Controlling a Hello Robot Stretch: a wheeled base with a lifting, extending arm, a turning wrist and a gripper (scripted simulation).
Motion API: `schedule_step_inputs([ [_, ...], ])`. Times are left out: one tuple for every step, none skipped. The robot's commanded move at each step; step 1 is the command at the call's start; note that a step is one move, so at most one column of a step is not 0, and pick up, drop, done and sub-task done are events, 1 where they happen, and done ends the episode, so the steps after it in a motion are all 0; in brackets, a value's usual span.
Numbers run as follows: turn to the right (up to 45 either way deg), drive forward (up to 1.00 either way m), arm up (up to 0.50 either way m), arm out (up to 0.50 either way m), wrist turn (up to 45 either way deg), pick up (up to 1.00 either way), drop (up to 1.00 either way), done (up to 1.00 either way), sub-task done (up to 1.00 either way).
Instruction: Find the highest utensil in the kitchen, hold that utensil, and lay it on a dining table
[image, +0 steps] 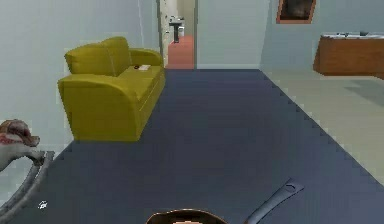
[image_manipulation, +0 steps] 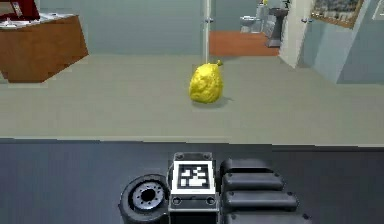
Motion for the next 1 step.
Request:
schedule_step_inputs([
  [-45.0, 0.0, 0.0, 0.0, 0.0, 0.0, 0.0, 0.0, 0.0],
])
